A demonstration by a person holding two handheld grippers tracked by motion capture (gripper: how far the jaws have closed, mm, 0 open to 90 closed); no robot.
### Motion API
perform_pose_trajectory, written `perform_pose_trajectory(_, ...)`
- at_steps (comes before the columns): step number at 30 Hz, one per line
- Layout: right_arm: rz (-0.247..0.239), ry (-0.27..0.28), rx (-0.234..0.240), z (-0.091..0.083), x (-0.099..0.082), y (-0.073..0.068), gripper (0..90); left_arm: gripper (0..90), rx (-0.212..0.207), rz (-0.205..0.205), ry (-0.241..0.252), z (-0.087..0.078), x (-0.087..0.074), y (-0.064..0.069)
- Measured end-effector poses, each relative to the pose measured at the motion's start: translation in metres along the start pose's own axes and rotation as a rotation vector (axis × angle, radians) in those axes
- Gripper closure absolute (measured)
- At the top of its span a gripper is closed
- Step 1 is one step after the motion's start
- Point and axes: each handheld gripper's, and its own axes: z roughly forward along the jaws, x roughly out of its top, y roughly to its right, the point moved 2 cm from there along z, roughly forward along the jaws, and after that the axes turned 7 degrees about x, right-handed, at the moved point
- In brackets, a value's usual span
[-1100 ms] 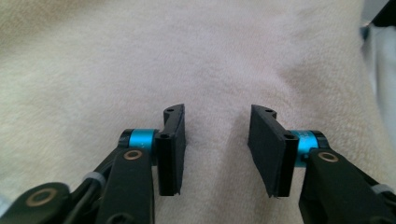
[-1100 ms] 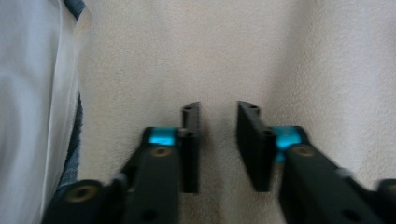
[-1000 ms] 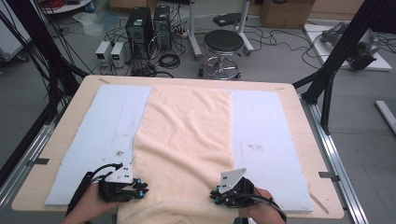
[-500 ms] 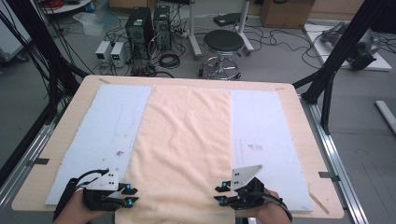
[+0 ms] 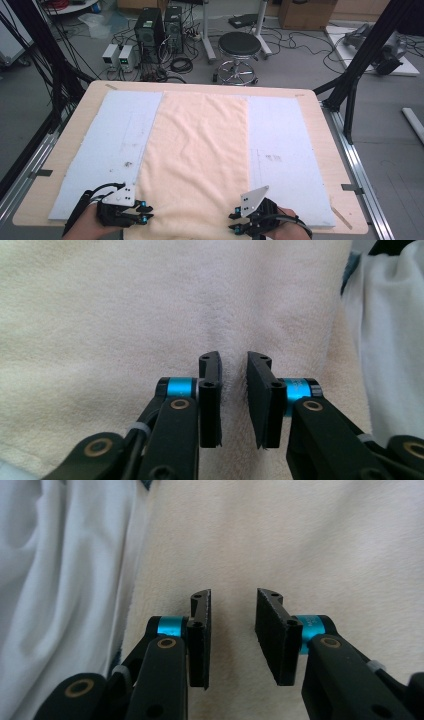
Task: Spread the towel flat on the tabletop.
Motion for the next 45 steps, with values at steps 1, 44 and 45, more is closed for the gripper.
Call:
perform_pose_trajectory(1, 0.009, 0.013, -0.013, -0.002, 0.002, 0.003, 66.8, 71.5, 0.007, -0.015, 0.014, 0.0, 0.002, -0.001)
perform_pose_trajectory(44, 0.249, 0.137, -0.192, -0.032, -0.016, 0.076, 56.2, 50.5, 0.11, -0.133, 0.072, 0.016, 0.016, -0.051)
perform_pose_trajectory(45, 0.257, 0.154, -0.211, -0.036, -0.016, 0.078, 53.2, 48.7, 0.119, -0.138, 0.08, 0.014, 0.018, -0.055)
